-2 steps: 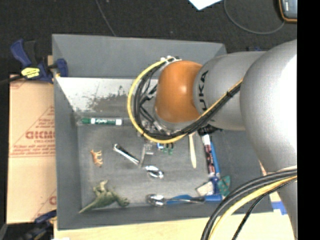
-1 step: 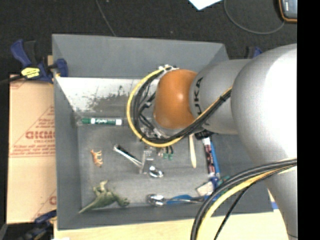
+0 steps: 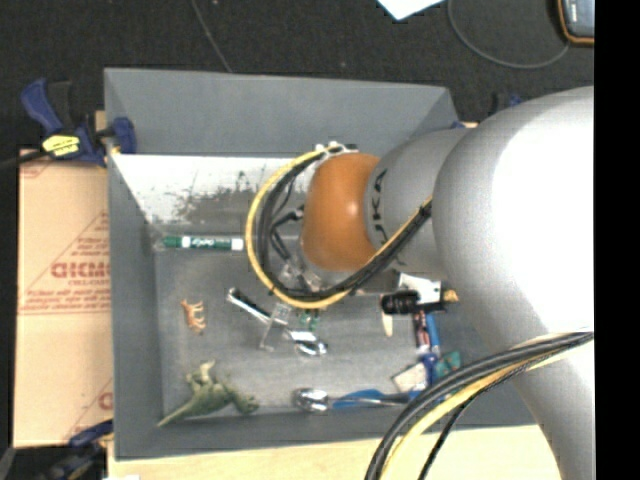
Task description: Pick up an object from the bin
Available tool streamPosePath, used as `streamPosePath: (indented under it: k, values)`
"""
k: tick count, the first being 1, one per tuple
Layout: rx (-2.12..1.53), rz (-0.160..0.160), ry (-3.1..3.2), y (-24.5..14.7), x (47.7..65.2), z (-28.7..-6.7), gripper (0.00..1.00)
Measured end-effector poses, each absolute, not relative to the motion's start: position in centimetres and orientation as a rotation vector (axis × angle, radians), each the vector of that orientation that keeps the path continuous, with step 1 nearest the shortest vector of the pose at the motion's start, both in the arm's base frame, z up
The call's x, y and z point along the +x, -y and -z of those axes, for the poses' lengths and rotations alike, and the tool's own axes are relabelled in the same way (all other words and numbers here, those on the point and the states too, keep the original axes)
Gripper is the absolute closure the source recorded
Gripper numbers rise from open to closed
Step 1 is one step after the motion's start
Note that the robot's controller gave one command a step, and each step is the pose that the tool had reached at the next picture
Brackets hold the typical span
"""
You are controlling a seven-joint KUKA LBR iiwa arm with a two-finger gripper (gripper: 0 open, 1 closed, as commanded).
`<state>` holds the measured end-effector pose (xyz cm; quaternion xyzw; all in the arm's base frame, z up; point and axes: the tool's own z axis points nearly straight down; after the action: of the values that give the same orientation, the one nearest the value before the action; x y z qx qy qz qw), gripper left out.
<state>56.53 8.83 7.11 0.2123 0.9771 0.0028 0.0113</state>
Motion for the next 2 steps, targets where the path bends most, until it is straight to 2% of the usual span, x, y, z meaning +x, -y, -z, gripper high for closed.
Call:
streamPosePath:
  k: [1, 2]
  values:
    - [0.166, -0.001, -3.128, -7.71, 58.19, -7.71, 1.0]
    - [0.166, -0.001, -3.128, -7.71, 58.19, -7.71, 1.0]
